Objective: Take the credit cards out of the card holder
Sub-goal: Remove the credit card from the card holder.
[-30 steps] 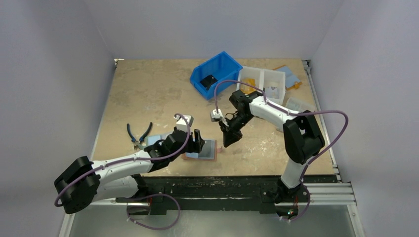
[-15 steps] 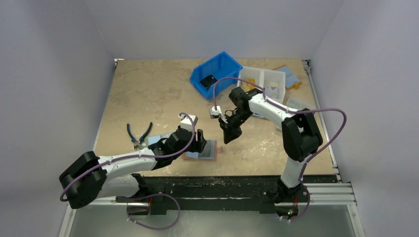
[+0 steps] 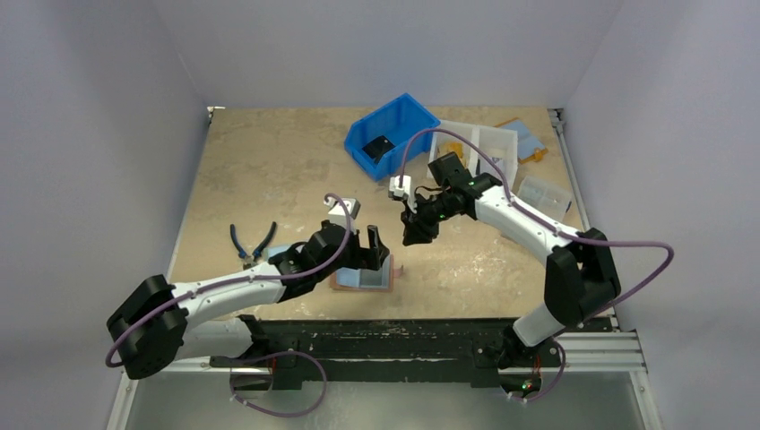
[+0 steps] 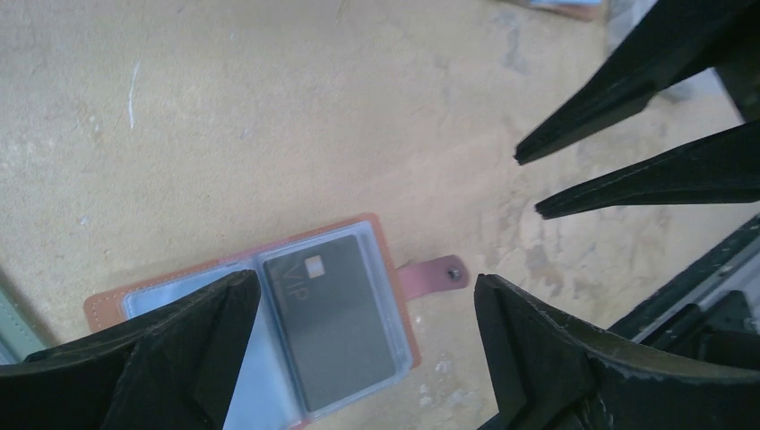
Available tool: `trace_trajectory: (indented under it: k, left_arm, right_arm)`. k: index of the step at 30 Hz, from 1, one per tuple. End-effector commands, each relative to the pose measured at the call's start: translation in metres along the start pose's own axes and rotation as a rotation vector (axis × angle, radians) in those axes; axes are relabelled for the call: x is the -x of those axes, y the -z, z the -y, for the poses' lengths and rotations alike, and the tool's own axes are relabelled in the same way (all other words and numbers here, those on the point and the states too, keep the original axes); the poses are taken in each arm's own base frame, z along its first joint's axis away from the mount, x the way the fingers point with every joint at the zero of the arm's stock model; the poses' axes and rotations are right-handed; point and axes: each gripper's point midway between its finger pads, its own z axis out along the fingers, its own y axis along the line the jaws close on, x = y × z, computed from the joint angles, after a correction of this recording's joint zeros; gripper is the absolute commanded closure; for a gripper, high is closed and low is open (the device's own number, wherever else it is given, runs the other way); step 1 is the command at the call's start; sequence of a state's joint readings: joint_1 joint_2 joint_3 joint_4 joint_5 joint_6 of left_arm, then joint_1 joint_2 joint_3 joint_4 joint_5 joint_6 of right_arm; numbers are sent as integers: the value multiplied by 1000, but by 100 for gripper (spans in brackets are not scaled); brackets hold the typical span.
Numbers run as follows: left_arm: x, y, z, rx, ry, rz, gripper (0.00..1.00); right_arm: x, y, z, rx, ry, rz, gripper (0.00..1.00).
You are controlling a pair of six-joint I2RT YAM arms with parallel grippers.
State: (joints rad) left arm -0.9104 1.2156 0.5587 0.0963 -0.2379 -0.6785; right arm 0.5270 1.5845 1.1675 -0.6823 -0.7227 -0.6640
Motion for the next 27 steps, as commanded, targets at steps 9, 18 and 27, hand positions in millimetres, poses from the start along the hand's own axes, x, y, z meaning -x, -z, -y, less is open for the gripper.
trace_trajectory:
  k: [9, 18, 27]
  left_arm:
    - [5, 21, 14, -64, 112, -21, 19]
    - [-8, 23, 12, 151, -54, -75, 18]
    - [-15, 16, 20, 209, -116, -52, 20]
  right_arm:
    - [35, 28, 7, -119, 25, 185, 34]
    - [39, 35, 5, -132, 44, 206, 30]
    - [34, 38, 11, -158, 35, 201, 30]
